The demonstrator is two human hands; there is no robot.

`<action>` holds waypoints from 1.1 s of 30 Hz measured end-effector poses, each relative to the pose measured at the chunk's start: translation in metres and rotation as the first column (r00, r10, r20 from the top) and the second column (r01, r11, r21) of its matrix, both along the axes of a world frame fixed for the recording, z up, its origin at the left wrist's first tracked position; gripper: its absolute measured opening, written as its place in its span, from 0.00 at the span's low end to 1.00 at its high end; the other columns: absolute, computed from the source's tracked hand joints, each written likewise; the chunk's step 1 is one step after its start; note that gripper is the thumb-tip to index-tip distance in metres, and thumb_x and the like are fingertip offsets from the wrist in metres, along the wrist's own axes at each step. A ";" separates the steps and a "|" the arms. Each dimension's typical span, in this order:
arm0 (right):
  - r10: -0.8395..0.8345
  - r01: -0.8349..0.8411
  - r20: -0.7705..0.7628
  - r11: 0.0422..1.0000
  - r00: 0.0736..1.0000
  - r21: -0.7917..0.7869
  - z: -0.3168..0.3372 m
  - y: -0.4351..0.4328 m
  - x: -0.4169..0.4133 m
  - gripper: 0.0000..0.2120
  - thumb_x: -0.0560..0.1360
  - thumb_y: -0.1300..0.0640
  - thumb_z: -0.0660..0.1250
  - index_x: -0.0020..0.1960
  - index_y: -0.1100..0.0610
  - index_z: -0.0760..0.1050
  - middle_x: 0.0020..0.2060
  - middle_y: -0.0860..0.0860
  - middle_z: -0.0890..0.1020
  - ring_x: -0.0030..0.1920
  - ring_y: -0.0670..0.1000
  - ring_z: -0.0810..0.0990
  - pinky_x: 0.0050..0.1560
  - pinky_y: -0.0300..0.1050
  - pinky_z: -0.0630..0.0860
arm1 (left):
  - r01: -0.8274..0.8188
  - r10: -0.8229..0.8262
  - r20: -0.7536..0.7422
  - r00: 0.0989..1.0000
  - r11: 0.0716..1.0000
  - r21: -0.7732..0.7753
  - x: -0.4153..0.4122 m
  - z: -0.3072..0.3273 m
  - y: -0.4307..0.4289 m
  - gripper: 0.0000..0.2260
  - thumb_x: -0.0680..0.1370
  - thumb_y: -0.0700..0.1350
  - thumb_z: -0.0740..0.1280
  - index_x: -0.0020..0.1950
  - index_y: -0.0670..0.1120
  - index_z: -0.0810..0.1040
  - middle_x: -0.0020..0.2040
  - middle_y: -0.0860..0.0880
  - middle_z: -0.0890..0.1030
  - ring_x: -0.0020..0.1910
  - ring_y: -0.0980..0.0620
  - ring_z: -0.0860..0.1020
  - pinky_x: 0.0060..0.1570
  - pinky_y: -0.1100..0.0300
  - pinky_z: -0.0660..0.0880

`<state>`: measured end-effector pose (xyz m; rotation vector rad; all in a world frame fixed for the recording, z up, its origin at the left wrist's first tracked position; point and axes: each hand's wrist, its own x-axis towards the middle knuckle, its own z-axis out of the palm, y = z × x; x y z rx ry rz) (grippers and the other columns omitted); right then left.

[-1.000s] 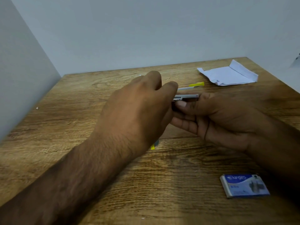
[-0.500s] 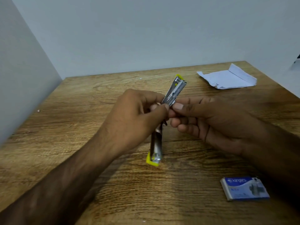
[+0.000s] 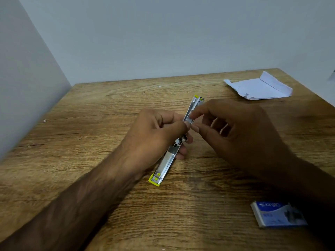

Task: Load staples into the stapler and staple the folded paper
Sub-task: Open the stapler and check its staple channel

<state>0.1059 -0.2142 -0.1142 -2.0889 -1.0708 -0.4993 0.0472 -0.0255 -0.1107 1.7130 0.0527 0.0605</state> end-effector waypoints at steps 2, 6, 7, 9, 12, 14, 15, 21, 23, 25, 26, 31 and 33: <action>-0.027 0.028 0.025 0.999 0.999 -0.018 0.000 0.000 -0.001 0.09 0.76 0.52 0.73 0.56 0.49 0.81 0.37 0.44 0.82 0.35 0.47 0.82 0.34 0.52 0.80 | -0.002 0.002 -0.007 1.000 1.000 -0.018 0.000 -0.001 0.001 0.08 0.80 0.39 0.68 0.47 0.39 0.86 0.41 0.35 0.85 0.29 0.48 0.82 0.32 0.56 0.79; -0.048 0.050 0.039 0.997 0.998 -0.058 0.002 0.000 -0.003 0.11 0.76 0.50 0.72 0.57 0.50 0.82 0.38 0.45 0.84 0.35 0.48 0.83 0.36 0.53 0.80 | -0.001 0.001 -0.004 1.000 1.000 -0.021 0.000 -0.003 0.001 0.08 0.80 0.39 0.68 0.47 0.39 0.86 0.39 0.38 0.85 0.29 0.47 0.82 0.34 0.53 0.80; -0.049 0.051 0.039 0.996 0.998 -0.067 0.003 0.000 -0.004 0.11 0.76 0.50 0.71 0.57 0.51 0.83 0.38 0.45 0.84 0.36 0.48 0.83 0.36 0.53 0.81 | -0.004 0.004 -0.003 1.000 1.000 -0.017 0.000 -0.004 0.001 0.08 0.79 0.39 0.68 0.47 0.39 0.86 0.39 0.38 0.85 0.29 0.46 0.82 0.34 0.53 0.80; -0.051 0.054 0.034 0.995 0.998 -0.087 0.005 0.000 -0.005 0.12 0.76 0.49 0.70 0.57 0.51 0.84 0.39 0.46 0.85 0.36 0.49 0.83 0.36 0.54 0.81 | -0.008 0.008 0.005 1.000 1.000 -0.005 -0.001 -0.004 0.000 0.08 0.79 0.39 0.68 0.46 0.40 0.86 0.39 0.36 0.85 0.29 0.46 0.82 0.32 0.54 0.79; -0.059 0.064 0.040 0.989 0.997 -0.130 0.006 -0.001 -0.006 0.10 0.76 0.48 0.70 0.55 0.49 0.84 0.40 0.45 0.85 0.37 0.49 0.83 0.37 0.53 0.80 | -0.008 0.008 -0.002 1.000 1.000 0.004 -0.002 -0.006 -0.001 0.08 0.79 0.39 0.68 0.44 0.39 0.86 0.39 0.34 0.85 0.28 0.46 0.81 0.30 0.56 0.79; -0.068 0.078 0.069 0.986 0.995 -0.149 0.007 -0.002 -0.007 0.08 0.76 0.48 0.70 0.53 0.47 0.85 0.40 0.45 0.85 0.37 0.49 0.82 0.36 0.53 0.79 | -0.002 0.002 -0.015 1.000 1.000 0.011 -0.002 -0.007 0.000 0.08 0.79 0.39 0.68 0.44 0.37 0.85 0.38 0.35 0.85 0.28 0.46 0.81 0.30 0.55 0.79; -0.074 0.087 0.086 0.983 0.994 -0.159 0.007 -0.003 -0.007 0.08 0.76 0.48 0.70 0.53 0.47 0.85 0.40 0.45 0.85 0.38 0.49 0.83 0.35 0.52 0.79 | 0.003 -0.003 -0.019 1.000 1.000 0.008 -0.001 -0.008 0.000 0.08 0.79 0.39 0.68 0.44 0.36 0.85 0.37 0.35 0.85 0.27 0.46 0.81 0.30 0.55 0.79; -0.016 0.018 0.013 0.984 1.000 -0.176 0.009 -0.004 -0.002 0.09 0.75 0.45 0.69 0.51 0.46 0.85 0.38 0.44 0.85 0.37 0.47 0.83 0.34 0.51 0.79 | 0.030 -0.029 -0.028 0.999 0.999 0.041 0.000 -0.012 0.002 0.08 0.76 0.42 0.69 0.44 0.42 0.87 0.35 0.40 0.85 0.28 0.46 0.81 0.31 0.54 0.80; 0.023 -0.036 -0.107 0.991 0.994 -0.126 0.008 -0.004 0.002 0.09 0.74 0.45 0.69 0.50 0.46 0.85 0.35 0.44 0.85 0.37 0.46 0.83 0.34 0.50 0.80 | 0.033 -0.031 -0.037 0.999 0.998 0.044 0.000 -0.013 0.003 0.07 0.76 0.43 0.69 0.45 0.42 0.87 0.35 0.39 0.85 0.28 0.46 0.81 0.31 0.54 0.80; 0.031 -0.048 -0.198 0.995 0.980 -0.084 0.007 -0.003 0.004 0.08 0.72 0.46 0.71 0.48 0.46 0.84 0.33 0.44 0.85 0.36 0.45 0.84 0.34 0.43 0.80 | 0.032 -0.030 -0.045 0.999 0.999 0.042 0.000 -0.014 0.003 0.07 0.76 0.43 0.70 0.46 0.42 0.87 0.36 0.39 0.86 0.28 0.46 0.82 0.30 0.55 0.80; 0.036 -0.052 -0.241 0.997 0.970 -0.059 0.006 -0.003 0.005 0.07 0.71 0.46 0.72 0.47 0.46 0.84 0.33 0.44 0.85 0.35 0.46 0.84 0.33 0.40 0.79 | 0.031 -0.029 -0.046 0.999 0.999 0.039 -0.001 -0.014 0.003 0.07 0.76 0.43 0.70 0.47 0.42 0.87 0.36 0.39 0.86 0.28 0.46 0.82 0.30 0.55 0.80; 0.092 -0.091 -0.367 0.996 0.926 0.021 0.007 0.000 0.006 0.02 0.72 0.52 0.76 0.43 0.49 0.84 0.32 0.49 0.85 0.32 0.50 0.84 0.29 0.39 0.76 | 0.032 -0.030 -0.051 0.998 0.998 0.050 -0.001 -0.012 0.002 0.06 0.78 0.43 0.70 0.48 0.45 0.87 0.37 0.39 0.86 0.29 0.46 0.83 0.32 0.54 0.80; 0.110 -0.100 -0.407 0.994 0.907 0.047 0.008 0.001 0.006 0.02 0.72 0.55 0.76 0.43 0.50 0.84 0.32 0.50 0.85 0.32 0.54 0.84 0.29 0.42 0.77 | 0.039 -0.036 -0.059 0.998 0.998 0.042 -0.002 -0.011 0.002 0.06 0.79 0.42 0.70 0.48 0.44 0.87 0.38 0.39 0.86 0.29 0.46 0.82 0.31 0.55 0.80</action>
